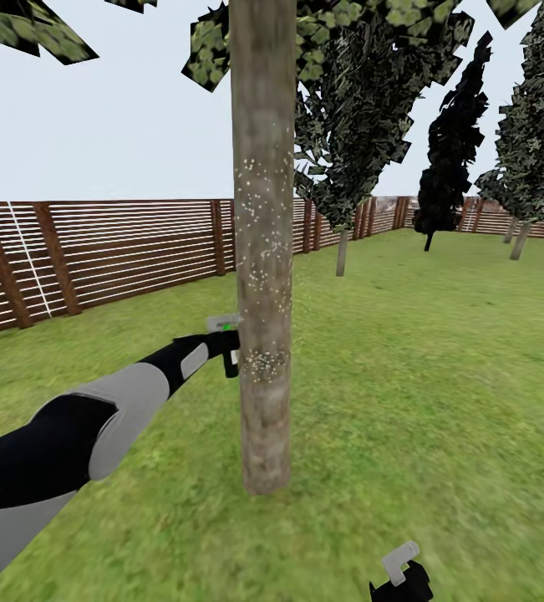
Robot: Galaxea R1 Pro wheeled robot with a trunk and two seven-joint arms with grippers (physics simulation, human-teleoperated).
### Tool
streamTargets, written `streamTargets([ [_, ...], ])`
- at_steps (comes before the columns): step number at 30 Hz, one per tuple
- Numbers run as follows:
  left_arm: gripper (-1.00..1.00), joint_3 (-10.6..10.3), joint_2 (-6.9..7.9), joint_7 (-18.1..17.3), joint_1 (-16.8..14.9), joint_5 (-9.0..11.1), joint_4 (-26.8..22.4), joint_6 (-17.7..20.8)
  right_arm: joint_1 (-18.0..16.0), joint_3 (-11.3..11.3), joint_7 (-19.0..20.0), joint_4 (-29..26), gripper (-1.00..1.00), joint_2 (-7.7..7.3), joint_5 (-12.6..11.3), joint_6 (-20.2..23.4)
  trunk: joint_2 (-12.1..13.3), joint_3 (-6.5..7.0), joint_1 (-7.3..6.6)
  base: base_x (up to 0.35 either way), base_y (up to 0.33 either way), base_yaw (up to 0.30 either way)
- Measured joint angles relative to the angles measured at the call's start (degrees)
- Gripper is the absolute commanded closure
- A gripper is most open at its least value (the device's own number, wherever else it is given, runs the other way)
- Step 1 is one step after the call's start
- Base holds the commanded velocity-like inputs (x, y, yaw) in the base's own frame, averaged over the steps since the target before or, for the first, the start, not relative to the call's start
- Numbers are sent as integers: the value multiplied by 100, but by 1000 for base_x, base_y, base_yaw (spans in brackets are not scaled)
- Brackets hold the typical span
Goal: In the garden, pick up the pesticide atomizer on the floor and spray pesticide onto both trees until each tree trunk is fully covered.
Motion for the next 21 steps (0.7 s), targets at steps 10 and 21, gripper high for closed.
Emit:
streamTargets([
  [10,100,-24,32,918,-2,22,-928,19,0,0,0,-1,-100,-5,0,2,-1,1,0,0,0,0],
  [21,100,-6,-168,280,60,-7,51,-38,0,0,0,-2,-100,-10,0,2,0,0,0,0,0,0],
])
